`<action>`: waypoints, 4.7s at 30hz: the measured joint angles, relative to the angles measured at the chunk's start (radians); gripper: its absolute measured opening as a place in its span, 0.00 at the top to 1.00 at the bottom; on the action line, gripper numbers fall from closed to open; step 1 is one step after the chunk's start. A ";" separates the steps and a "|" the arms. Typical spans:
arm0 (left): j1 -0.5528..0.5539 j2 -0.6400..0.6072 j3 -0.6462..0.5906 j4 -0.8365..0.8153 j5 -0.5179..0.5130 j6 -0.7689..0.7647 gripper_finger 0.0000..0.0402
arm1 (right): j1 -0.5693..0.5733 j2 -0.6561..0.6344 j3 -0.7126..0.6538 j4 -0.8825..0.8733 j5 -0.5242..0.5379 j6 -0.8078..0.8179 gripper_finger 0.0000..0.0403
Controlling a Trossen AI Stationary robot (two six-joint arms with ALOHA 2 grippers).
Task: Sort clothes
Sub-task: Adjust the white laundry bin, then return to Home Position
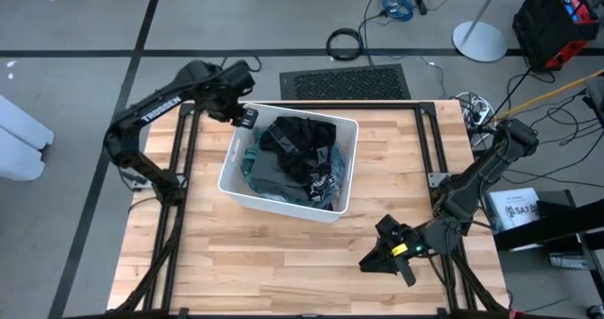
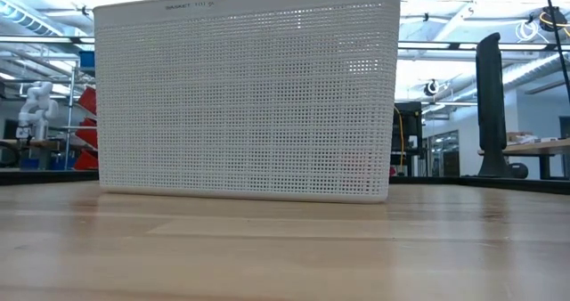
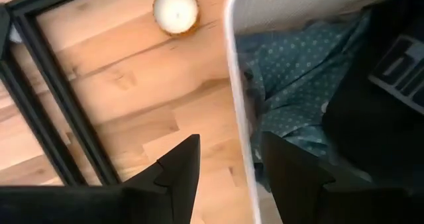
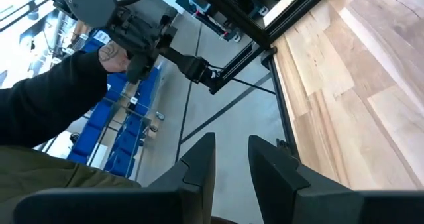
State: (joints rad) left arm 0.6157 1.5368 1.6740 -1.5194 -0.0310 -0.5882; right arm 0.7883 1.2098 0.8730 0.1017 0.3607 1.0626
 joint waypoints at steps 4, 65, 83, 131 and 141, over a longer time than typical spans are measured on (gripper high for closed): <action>-0.012 -0.001 -0.013 0.068 0.003 0.001 0.58 | -0.001 0.000 0.000 -0.001 0.000 0.000 0.80; 0.037 0.022 -0.212 0.346 0.052 -0.393 0.91 | 0.033 0.000 0.000 -0.001 0.000 0.035 0.80; 0.076 0.022 -0.212 0.475 0.011 -0.317 0.91 | 0.041 0.000 0.000 -0.001 0.000 0.105 0.80; -0.214 -0.328 -0.095 0.494 -0.022 -0.086 0.56 | -0.451 -0.121 0.000 0.256 -0.439 -0.353 0.80; -0.593 -0.347 -0.096 0.618 -0.339 0.023 0.56 | -0.571 -0.338 0.000 -0.088 -0.412 -0.421 0.80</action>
State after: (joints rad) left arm 0.0224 1.1896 1.5780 -0.9013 -0.3696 -0.5654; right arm 0.2173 0.8716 0.8730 0.0140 -0.0511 0.6418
